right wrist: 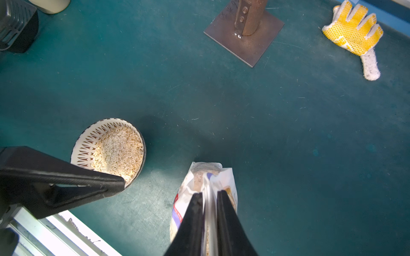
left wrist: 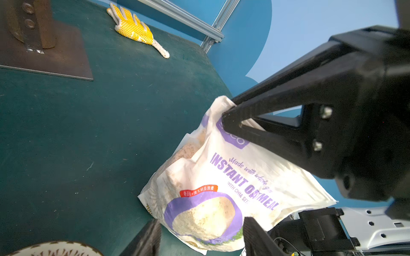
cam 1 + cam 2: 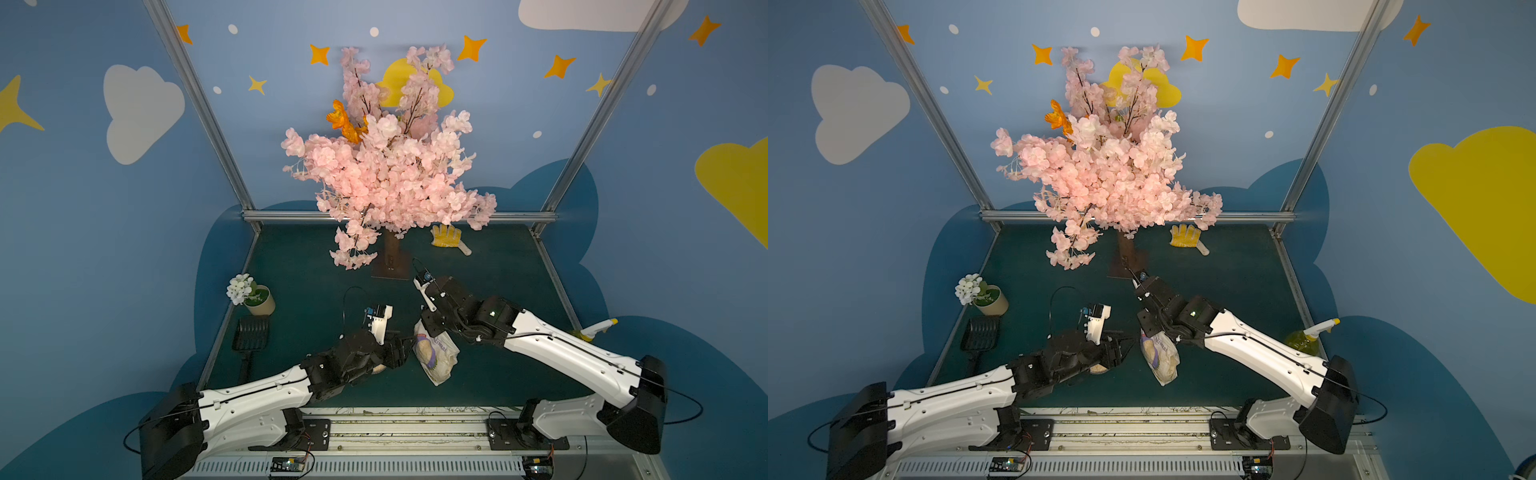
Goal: Pour the oats into the breakfast bowl
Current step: Close the oats bag at the center of the board.
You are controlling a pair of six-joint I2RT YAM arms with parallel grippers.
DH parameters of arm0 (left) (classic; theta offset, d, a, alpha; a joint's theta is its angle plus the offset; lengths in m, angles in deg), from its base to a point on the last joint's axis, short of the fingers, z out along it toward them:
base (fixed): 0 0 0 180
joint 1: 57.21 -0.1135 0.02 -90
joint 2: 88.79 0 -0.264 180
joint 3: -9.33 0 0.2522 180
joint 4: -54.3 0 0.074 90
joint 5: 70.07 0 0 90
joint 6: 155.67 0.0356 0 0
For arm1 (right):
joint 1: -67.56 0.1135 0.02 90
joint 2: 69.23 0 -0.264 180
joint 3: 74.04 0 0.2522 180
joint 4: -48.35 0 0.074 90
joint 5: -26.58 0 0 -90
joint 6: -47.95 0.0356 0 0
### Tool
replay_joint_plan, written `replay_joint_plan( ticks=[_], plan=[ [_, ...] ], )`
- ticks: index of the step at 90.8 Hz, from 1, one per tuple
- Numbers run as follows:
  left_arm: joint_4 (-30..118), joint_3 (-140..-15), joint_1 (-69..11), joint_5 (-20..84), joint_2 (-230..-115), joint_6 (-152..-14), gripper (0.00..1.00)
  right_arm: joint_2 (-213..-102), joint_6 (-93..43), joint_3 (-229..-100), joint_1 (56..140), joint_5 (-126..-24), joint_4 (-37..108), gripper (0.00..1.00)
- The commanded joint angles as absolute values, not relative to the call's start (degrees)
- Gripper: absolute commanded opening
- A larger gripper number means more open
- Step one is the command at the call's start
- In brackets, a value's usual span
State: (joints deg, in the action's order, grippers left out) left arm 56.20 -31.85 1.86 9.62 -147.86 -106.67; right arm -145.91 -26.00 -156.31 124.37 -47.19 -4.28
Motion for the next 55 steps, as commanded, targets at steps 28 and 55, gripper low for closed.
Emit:
replay_joint_plan(
  ticks=[28, 55],
  plan=[
    [55.66, -32.66, 2.05, 9.38, -146.61, -106.63, 0.63, -149.48, -26.38, -158.9, 124.55, -48.96, -7.11, 0.01],
    [55.49, -32.39, 2.03, 9.11, -145.77, -106.74, 0.63, -148.78, -25.22, -160.07, 125.75, -46.67, -8.22, 0.0]
  ],
)
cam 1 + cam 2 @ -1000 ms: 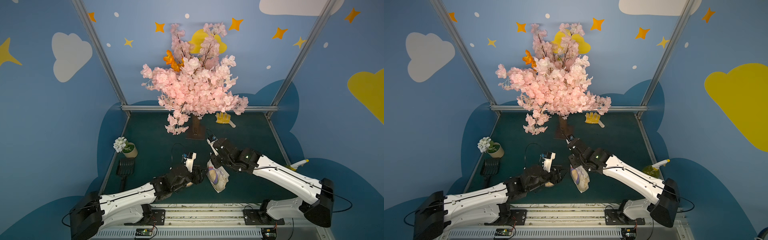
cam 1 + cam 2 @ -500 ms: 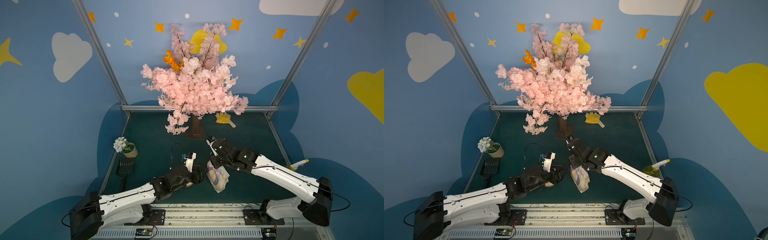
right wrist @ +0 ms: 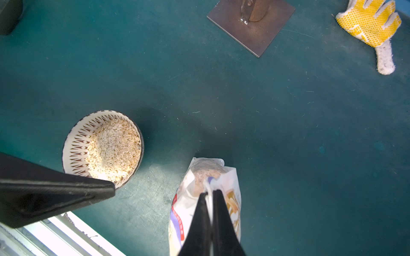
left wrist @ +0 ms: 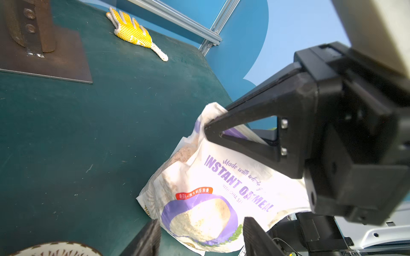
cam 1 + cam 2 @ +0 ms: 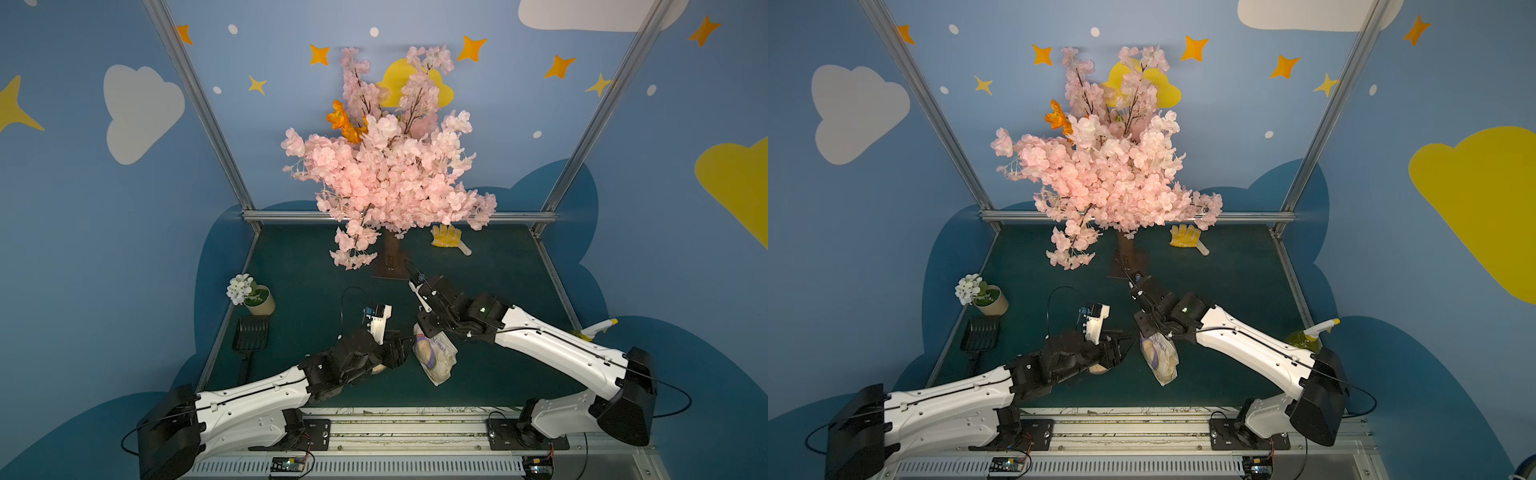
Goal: Pour the oats into the breakfast bowl
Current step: Close the oats bag at the center of the board.
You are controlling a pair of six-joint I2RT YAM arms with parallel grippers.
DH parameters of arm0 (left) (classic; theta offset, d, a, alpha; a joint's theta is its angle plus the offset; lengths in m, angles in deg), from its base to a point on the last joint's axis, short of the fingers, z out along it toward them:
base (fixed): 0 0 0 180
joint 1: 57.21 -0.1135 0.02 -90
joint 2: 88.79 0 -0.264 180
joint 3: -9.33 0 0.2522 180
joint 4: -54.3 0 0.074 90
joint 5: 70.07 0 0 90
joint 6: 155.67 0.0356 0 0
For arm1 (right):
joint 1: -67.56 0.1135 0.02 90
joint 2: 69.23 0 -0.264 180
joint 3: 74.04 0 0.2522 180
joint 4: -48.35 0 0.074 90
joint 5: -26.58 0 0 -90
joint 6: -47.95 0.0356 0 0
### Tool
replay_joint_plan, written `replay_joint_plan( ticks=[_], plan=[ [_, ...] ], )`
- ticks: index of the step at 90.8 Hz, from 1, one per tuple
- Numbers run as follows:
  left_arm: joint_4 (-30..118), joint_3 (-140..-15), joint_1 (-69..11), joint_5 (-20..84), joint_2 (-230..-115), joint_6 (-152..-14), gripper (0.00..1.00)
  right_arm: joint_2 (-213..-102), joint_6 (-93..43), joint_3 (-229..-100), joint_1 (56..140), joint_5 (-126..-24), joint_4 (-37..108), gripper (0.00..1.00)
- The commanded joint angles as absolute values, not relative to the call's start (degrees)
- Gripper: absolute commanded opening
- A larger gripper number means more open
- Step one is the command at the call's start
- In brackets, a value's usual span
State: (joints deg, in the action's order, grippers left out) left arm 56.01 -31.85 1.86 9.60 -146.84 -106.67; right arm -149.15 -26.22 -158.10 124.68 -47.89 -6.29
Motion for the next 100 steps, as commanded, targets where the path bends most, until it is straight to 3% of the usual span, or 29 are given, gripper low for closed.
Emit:
replay_joint_plan(
  ticks=[1, 25, 33, 67, 75, 84, 100],
  plan=[
    [55.44, -32.38, 2.03, 9.11, -145.8, -106.73, 0.63, -148.64, -25.2, -160.01, 125.88, -46.39, -8.13, 0.0],
    [55.4, -32.44, 2.04, 9.04, -145.91, -106.76, 0.63, -147.0, -25.2, -158.56, 126.62, -46.66, -8.21, 0.0],
    [55.4, -32.41, 2.03, 9.03, -145.94, -106.81, 0.63, -146.8, -24.98, -157.88, 126.61, -46.84, -8.84, 0.11],
    [55.74, -33.04, 2.05, 9.51, -146.77, -106.79, 0.63, -145.89, -23.86, -156.36, 126.54, -46.43, -11.89, 0.16],
    [55.83, -33.24, 2.03, 9.68, -147.02, -106.81, 0.63, -145.61, -23.46, -156.11, 126.54, -45.66, -12.54, 0.14],
    [55.91, -33.36, 2.03, 9.73, -147.28, -106.81, 0.63, -145.14, -23.21, -155.82, 126.5, -45.5, -12.6, 0.0],
    [56.01, -33.62, 2.08, 9.91, -147.59, -106.74, 0.63, -144.82, -23.48, -155.89, 126.51, -45.66, -12.3, 0.0]
  ],
)
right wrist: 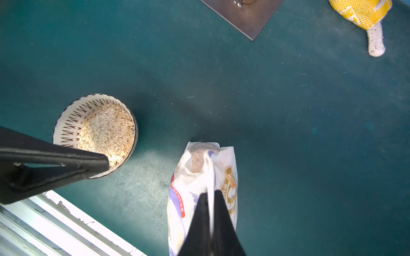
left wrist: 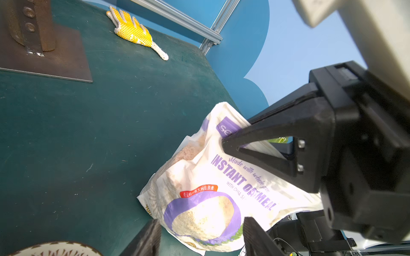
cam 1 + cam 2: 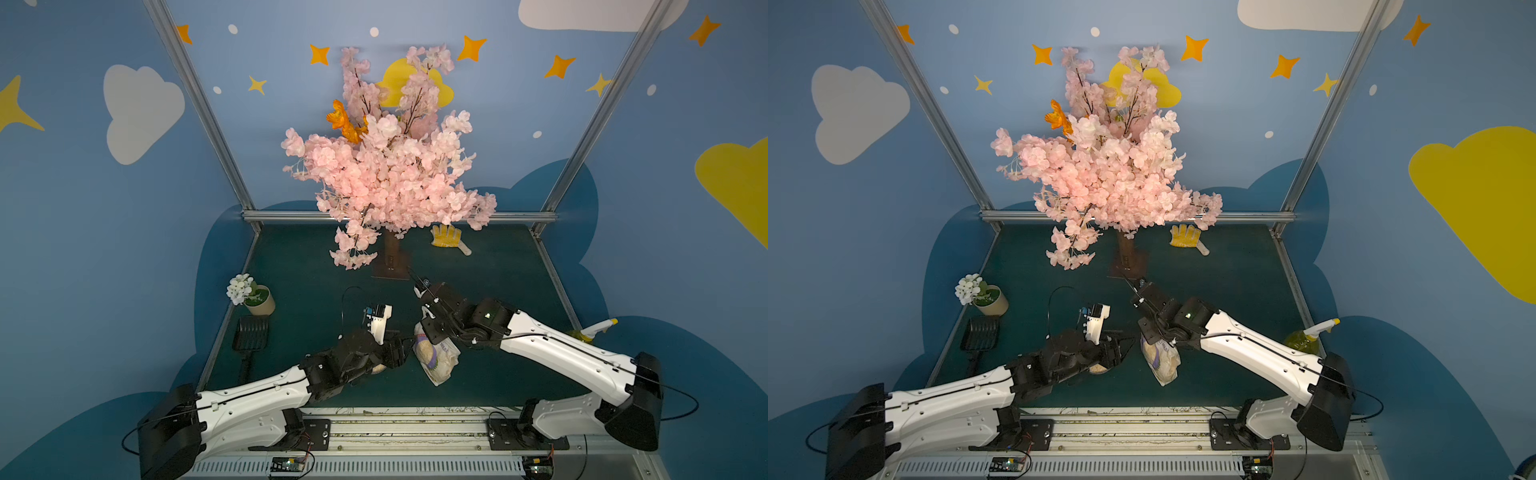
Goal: Pour the oats into the breakfast bowl
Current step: Close the oats bag at the center of the board.
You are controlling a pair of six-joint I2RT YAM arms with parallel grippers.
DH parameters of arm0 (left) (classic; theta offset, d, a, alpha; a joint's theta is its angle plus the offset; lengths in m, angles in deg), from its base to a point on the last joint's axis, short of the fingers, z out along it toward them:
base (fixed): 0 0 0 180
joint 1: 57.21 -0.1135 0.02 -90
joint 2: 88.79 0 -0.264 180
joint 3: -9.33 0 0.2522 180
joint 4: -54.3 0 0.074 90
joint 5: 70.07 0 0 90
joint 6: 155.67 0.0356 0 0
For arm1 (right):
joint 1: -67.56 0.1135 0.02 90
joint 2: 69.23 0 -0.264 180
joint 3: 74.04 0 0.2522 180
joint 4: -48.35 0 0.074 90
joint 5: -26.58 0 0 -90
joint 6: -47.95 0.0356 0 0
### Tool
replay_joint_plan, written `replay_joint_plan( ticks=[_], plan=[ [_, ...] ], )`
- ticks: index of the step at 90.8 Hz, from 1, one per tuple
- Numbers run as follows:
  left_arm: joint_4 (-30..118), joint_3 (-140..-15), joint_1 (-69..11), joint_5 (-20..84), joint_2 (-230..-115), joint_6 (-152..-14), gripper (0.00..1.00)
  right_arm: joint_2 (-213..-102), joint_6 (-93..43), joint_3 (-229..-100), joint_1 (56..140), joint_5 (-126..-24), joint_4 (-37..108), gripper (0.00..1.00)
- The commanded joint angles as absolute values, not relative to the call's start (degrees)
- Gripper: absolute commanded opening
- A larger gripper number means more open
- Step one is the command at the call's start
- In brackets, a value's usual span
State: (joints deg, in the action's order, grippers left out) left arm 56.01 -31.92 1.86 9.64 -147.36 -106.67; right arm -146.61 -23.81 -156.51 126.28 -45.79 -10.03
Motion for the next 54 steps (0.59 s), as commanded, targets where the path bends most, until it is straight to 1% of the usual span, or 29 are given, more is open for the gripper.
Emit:
replay_joint_plan(
  ticks=[1, 22, 23, 24, 26, 30, 46, 54],
  plan=[
    [56.01, -33.62, 2.09, 9.95, -147.59, -106.73, 0.63, -144.82, -23.67, -155.9, 126.52, -45.71, -12.32, 0.0],
    [56.01, -33.38, 2.07, 9.82, -147.57, -106.8, 0.63, -142.43, -21.92, -154.24, 126.18, -46.67, -10.91, 0.0],
    [56.01, -33.37, 2.05, 9.82, -147.54, -106.81, 0.63, -142.35, -21.92, -154.11, 126.18, -46.74, -10.96, 0.01],
    [56.01, -33.4, 2.04, 9.82, -147.57, -106.85, 0.63, -142.18, -21.88, -154.09, 126.18, -46.77, -11.04, 0.05],
    [56.01, -33.36, 2.03, 9.82, -147.52, -106.82, 0.63, -141.89, -21.85, -153.88, 126.18, -46.91, -11.09, 0.1],
    [56.01, -33.44, 2.04, 9.82, -147.56, -106.88, 0.63, -141.28, -22.04, -153.33, 126.18, -47.14, -11.11, 0.13],
    [56.1, -33.37, 2.05, 9.91, -147.81, -107.11, 0.63, -139.61, -21.91, -150.7, 126.18, -47.3, -10.68, 0.14],
    [56.14, -33.38, 2.03, 10.06, -147.95, -107.22, 0.63, -139.16, -21.89, -150.11, 126.18, -48.01, -10.69, 0.13]
  ],
)
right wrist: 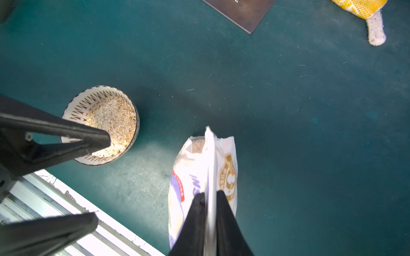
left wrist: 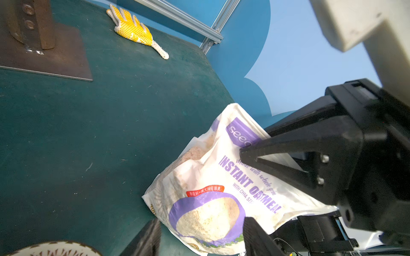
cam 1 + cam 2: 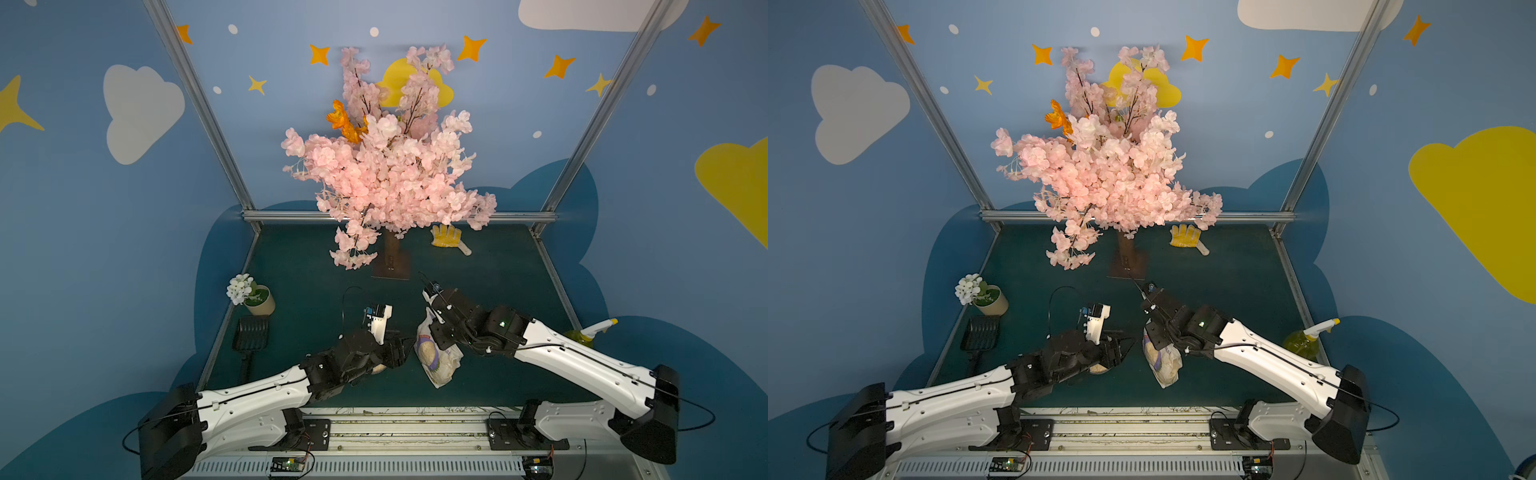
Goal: Pour the oats into the breakfast bowl
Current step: Close the oats bag at the center of the board.
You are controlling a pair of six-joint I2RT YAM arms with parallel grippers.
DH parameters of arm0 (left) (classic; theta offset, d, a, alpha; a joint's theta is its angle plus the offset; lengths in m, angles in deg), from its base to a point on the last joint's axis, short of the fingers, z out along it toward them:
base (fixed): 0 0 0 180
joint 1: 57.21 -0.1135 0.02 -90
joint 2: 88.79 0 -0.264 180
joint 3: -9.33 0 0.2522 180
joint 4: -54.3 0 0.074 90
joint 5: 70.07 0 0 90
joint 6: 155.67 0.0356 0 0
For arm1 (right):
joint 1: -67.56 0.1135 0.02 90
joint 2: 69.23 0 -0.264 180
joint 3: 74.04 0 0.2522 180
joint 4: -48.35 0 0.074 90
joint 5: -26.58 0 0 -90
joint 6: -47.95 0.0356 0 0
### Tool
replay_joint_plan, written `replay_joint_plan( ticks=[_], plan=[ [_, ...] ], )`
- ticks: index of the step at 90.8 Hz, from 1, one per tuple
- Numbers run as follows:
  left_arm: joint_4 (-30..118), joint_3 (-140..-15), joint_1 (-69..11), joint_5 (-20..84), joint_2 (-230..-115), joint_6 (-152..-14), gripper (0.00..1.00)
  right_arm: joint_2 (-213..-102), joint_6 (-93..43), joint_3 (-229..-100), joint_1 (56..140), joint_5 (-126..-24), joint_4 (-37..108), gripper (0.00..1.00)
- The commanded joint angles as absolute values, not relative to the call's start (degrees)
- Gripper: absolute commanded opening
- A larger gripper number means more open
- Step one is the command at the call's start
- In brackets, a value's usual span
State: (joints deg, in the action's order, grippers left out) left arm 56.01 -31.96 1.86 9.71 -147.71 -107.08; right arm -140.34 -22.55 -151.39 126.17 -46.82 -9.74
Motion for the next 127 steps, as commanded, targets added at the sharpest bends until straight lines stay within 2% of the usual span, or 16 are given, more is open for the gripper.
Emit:
replay_joint_plan(
  ticks=[1, 8, 14, 42, 45, 50, 62, 73, 81, 115, 120, 127],
  plan=[
    [56.16, -33.36, 2.03, 10.07, -147.99, -107.23, 0.63, -139.13, -21.95, -150.07, 126.18, -48.07, -10.68, 0.12],
    [56.23, -33.43, 2.07, 10.02, -148.03, -107.25, 0.63, -138.72, -21.93, -149.96, 126.18, -48.63, -10.74, 0.11],
    [56.27, -33.56, 2.1, 10.08, -148.12, -107.33, 0.63, -138.43, -21.93, -149.99, 126.18, -48.74, -10.72, 0.0],
    [56.27, -33.66, 2.12, 10.15, -148.31, -107.25, 0.63, -137.41, -21.32, -149.95, 126.18, -48.43, -10.95, 0.0],
    [56.3, -33.72, 2.11, 10.14, -148.39, -107.31, 0.63, -137.17, -21.11, -149.92, 126.14, -48.52, -11.13, 0.11],
    [56.36, -33.71, 2.12, 10.17, -148.39, -107.26, 0.63, -136.72, -21.19, -149.62, 126.19, -48.95, -11.2, 0.18],
    [56.36, -33.71, 2.14, 10.26, -148.57, -107.31, 0.63, -135.54, -20.7, -148.27, 126.18, -49.03, -11.64, 0.21],
    [56.53, -33.78, 2.1, 10.41, -148.87, -107.29, 0.63, -133.96, -19.99, -147.03, 126.18, -48.72, -11.61, 0.11],
    [56.62, -34.04, 2.12, 10.56, -149.3, -107.28, 0.63, -133.2, -20.06, -146.69, 126.18, -48.86, -11.48, 0.0],
    [57.15, -34.88, 2.2, 11.18, -150.87, -107.18, 0.63, -131.52, -19.97, -146.38, 126.27, -48.74, -12.41, 0.0],
    [57.15, -34.92, 2.2, 11.14, -150.82, -107.18, 0.63, -131.1, -19.85, -145.92, 126.22, -48.9, -12.67, 0.1],
    [57.15, -34.91, 2.2, 11.22, -150.89, -107.16, 0.63, -130.3, -19.61, -145.05, 126.26, -49.04, -12.84, 0.14]
  ],
)
